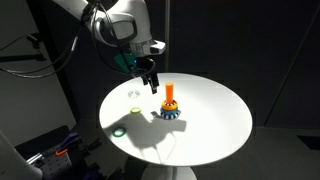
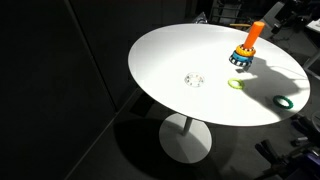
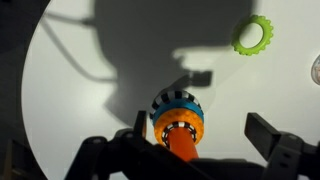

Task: Put the black and white ring on the table

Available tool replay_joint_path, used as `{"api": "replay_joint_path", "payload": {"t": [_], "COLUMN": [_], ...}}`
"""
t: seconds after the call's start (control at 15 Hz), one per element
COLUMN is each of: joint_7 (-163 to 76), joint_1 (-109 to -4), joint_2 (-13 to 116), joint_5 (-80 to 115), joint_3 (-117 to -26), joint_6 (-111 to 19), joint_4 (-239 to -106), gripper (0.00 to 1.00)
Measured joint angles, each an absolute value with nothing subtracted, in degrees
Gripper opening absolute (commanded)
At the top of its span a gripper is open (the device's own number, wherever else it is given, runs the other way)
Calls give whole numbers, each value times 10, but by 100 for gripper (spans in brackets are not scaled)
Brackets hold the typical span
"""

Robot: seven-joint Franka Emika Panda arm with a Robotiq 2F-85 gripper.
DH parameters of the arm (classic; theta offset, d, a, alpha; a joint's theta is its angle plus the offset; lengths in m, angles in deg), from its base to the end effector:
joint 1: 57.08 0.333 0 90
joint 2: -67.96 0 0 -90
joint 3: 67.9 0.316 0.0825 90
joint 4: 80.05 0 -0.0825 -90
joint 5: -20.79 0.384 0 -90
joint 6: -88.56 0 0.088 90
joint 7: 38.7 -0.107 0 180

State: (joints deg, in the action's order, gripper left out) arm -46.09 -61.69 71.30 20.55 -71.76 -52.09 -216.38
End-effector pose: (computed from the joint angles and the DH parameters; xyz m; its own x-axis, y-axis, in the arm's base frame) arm 0.4971 -0.0741 0.3574 0.9540 -0.2693 0.1320 -0.2693 -0.9629 -0.0180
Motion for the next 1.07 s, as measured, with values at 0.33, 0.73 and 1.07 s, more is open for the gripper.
{"api": "replay_joint_path", "payload": {"t": [0.33,0.73,1.07], "joint_7": [-441,-416,-394], "joint_1": [-617,-618,-616], "joint_2": [644,582,549], "joint_5": [205,205,205], "joint_3": [-728,-738,-734], "joint_6": [-508,-475,-458], "joint_4": [-2098,-2022,-1984], "gripper": [100,100,100]}}
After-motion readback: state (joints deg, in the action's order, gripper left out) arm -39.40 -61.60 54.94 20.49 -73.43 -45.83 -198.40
